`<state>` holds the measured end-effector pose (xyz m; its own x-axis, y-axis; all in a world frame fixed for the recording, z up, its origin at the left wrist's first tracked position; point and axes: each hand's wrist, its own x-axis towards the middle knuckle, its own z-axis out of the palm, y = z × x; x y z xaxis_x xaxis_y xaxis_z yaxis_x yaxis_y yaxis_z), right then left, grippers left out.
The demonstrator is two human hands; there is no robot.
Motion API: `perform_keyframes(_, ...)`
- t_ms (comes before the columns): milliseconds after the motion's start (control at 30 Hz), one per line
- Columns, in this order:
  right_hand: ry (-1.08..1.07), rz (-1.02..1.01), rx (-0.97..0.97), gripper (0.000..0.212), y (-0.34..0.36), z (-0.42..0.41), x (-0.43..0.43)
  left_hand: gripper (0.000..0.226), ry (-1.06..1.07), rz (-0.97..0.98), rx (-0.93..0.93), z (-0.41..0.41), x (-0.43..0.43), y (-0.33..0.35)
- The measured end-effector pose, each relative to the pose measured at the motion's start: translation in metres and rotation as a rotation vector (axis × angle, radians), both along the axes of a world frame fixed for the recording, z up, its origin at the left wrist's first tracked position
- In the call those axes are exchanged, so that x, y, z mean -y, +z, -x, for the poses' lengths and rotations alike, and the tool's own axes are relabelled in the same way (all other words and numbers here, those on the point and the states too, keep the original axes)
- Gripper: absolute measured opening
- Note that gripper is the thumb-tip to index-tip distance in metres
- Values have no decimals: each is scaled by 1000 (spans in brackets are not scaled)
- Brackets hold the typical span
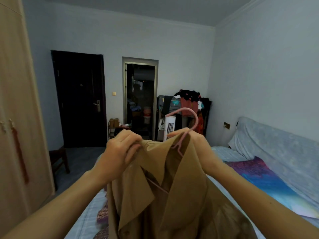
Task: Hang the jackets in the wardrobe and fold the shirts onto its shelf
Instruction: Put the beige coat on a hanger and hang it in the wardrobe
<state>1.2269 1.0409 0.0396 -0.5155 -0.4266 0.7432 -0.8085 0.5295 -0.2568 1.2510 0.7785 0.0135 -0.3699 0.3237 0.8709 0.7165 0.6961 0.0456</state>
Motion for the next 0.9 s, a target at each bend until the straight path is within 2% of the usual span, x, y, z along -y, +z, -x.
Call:
perform_keyframes(100, 55, 152, 257, 13, 6, -22, -13, 15, 87, -52, -17, 1, 13, 0)
perform_keyframes(167, 75, 214, 267, 17, 7, -35, -20, 17, 151, -72, -37, 1, 21, 3)
perform_keyframes(233, 75, 189, 275, 18, 7, -45, -23, 19, 209, -84, -51, 1, 26, 7)
perform_keyframes(300, 30, 102, 233, 20, 2, -49, -26, 18, 252, -112, -61, 0, 30, 11)
perform_keyframes(433, -237, -16, -53, 28, -7, -40, -26, 19, 298, -116, -92, -5, 39, 18)
perform_keyframes(567, -246, 95, -139, 19, -4, -36, -16, 18, 287, -78, -97, -17, 42, 31)
perform_keyframes(700, -173, 279, -118, 15, 9, -32, -5, 22, 211, -6, -75, -29, 57, 46)
perform_keyframes(900, -159, 306, -139, 10, 27, -28, 20, 28, 196, -56, -76, -39, 65, 46)
